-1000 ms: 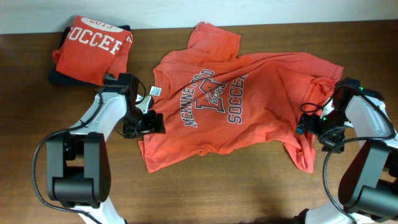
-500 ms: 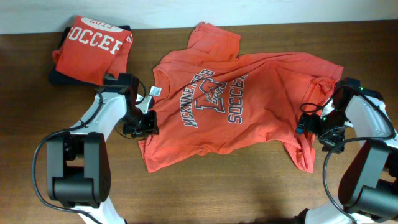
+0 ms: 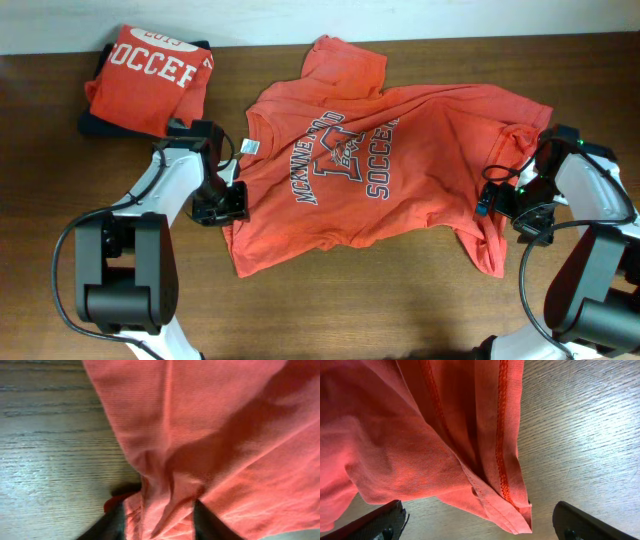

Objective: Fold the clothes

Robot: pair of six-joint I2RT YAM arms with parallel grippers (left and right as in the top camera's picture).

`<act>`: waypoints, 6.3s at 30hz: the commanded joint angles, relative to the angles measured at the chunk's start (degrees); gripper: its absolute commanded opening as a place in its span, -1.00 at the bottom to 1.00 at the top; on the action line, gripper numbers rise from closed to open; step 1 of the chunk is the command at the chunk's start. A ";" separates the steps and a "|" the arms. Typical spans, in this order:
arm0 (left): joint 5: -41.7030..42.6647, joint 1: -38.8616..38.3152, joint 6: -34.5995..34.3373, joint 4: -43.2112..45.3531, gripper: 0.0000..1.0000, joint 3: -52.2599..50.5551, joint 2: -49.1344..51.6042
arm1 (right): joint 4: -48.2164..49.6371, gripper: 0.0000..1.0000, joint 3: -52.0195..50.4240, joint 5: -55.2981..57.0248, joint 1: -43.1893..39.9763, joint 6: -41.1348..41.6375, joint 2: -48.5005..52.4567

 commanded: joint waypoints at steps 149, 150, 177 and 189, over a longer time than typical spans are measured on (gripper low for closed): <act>20.26 3.74 -2.91 -9.90 -0.47 1.75 -6.69 | 0.02 0.97 -0.20 0.50 0.09 -0.17 -0.59; 17.05 3.74 -2.86 -9.60 -0.34 1.95 -6.69 | 0.02 0.97 -0.20 0.50 0.09 -0.17 -0.59; -3.26 -4.00 13.27 -8.92 -0.13 -6.40 -6.67 | 0.02 0.97 -0.20 0.50 0.09 -0.17 -0.59; -2.40 -4.00 11.45 -2.62 -0.14 -10.29 -6.67 | 0.02 0.97 -0.20 0.50 0.09 -0.17 -0.59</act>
